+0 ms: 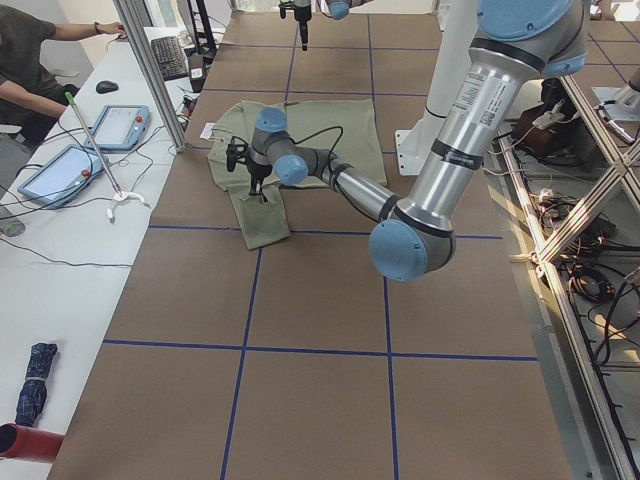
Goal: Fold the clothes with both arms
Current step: 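Grasp the other sleeve cuff with the left gripper and lift it, then lay the sleeve across the shirt body with the left gripper, then move both grippers to the shirt's side edges near the hem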
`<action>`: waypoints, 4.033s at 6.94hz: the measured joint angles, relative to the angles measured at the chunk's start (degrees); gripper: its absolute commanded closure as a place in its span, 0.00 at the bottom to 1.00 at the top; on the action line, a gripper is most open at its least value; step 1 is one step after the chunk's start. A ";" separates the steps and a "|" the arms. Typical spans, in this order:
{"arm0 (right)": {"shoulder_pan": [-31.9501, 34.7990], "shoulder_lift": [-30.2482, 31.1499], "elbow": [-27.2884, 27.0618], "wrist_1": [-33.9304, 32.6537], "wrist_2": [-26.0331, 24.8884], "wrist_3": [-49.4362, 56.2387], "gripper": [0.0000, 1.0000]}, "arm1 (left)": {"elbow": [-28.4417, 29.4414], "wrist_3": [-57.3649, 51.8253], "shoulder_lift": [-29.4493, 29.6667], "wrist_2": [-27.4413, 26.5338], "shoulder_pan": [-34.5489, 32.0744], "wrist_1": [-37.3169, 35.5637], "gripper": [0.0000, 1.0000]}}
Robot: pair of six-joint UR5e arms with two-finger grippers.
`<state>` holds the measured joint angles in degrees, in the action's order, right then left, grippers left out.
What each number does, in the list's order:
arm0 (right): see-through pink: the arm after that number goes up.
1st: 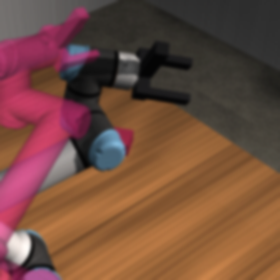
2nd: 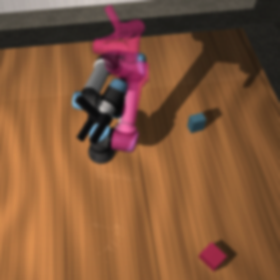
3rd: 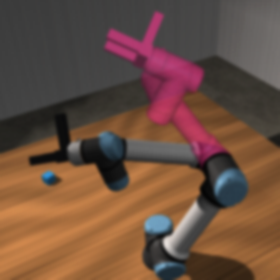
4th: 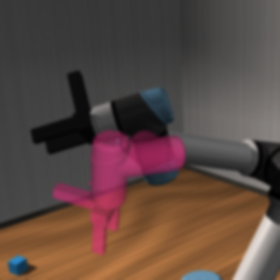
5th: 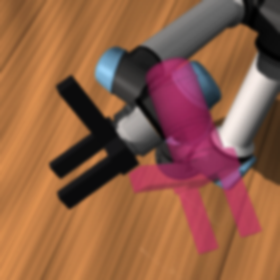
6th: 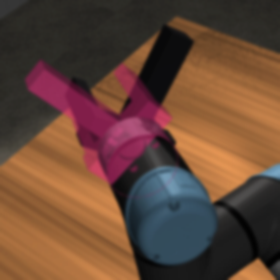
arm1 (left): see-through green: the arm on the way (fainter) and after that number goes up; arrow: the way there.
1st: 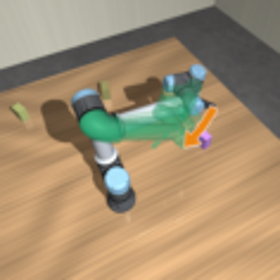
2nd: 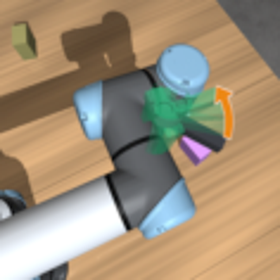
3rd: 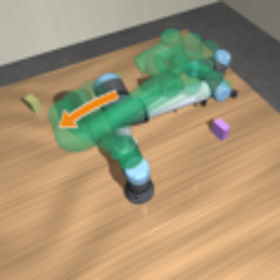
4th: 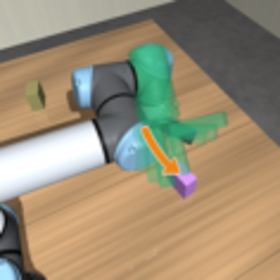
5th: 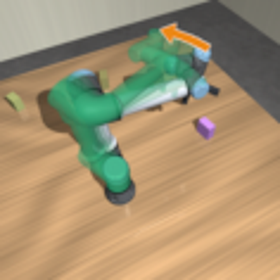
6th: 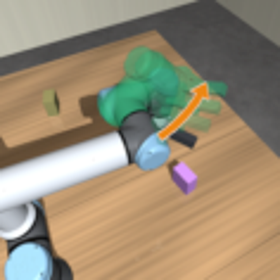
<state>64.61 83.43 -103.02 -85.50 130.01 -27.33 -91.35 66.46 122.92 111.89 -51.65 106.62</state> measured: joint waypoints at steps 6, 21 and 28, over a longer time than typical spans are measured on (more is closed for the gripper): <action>1.35 0.62 0.10 -0.02 1.09 0.31 0.00 | 21.10 31.58 32.25 -1.89 13.97 3.50 1.00; -3.37 0.84 -4.86 4.75 1.28 -13.83 0.00 | 9.97 23.30 20.50 -13.67 23.29 2.59 0.00; -39.64 9.63 -15.66 22.15 -23.63 -51.62 0.01 | -25.14 10.71 -7.47 -12.49 22.13 -9.05 0.00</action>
<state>24.97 93.06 -118.68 -63.34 106.38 -78.95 -116.49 77.17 115.45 99.40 -29.52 97.56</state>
